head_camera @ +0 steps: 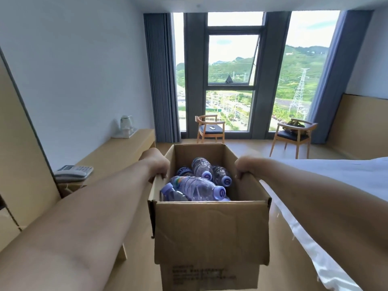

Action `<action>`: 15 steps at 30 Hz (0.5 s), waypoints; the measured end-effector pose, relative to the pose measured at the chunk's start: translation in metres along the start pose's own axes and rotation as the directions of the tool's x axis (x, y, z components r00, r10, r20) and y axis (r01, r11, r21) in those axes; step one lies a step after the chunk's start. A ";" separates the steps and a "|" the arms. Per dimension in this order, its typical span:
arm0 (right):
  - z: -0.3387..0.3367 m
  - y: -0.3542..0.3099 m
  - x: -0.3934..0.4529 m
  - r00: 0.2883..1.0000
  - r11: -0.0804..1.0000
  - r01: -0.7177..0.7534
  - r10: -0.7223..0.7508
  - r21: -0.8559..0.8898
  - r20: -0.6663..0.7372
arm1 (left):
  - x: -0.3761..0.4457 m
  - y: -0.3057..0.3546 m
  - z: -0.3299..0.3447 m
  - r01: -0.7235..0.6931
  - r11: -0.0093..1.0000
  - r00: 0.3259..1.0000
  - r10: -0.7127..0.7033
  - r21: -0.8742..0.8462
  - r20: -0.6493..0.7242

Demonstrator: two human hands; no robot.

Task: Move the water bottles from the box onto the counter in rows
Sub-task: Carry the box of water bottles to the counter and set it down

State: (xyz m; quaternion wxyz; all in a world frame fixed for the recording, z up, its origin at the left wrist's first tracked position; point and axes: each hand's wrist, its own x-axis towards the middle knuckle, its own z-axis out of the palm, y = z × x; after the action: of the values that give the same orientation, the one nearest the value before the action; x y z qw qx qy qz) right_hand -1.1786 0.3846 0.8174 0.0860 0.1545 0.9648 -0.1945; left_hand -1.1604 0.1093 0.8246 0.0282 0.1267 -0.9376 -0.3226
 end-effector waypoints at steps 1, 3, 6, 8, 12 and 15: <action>-0.002 -0.009 0.019 1.000 1.000 -0.008 0.008 0.010 -0.014 | 0.024 0.004 0.004 -0.002 1.000 1.000 0.002 0.010 0.000; -0.003 -0.027 0.060 0.999 0.998 -0.024 0.026 0.056 -0.036 | 0.076 0.010 0.012 0.001 1.000 1.000 -0.001 0.023 0.008; 0.001 -0.049 0.118 0.998 0.992 -0.044 0.048 0.122 -0.035 | 0.151 0.016 0.027 -0.028 0.999 0.999 0.027 0.022 0.033; 0.005 -0.068 0.163 0.996 0.984 -0.078 0.083 0.159 -0.024 | 0.208 0.020 0.039 -0.049 0.998 0.997 0.047 0.034 0.061; -0.001 -0.104 0.241 0.990 0.973 -0.142 0.139 0.184 0.033 | 0.307 0.036 0.049 -0.066 0.998 0.992 0.063 0.025 0.114; -0.015 -0.134 0.299 0.990 0.969 -0.137 0.136 0.207 0.022 | 0.375 0.056 0.048 -0.078 0.996 0.991 0.074 0.039 0.116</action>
State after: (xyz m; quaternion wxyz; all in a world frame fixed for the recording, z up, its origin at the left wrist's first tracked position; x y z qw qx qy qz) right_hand -1.5048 0.3521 0.8099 0.0864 0.2279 0.9259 -0.2885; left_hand -1.5411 0.0846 0.8105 -0.0159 0.0728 -0.9485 -0.3078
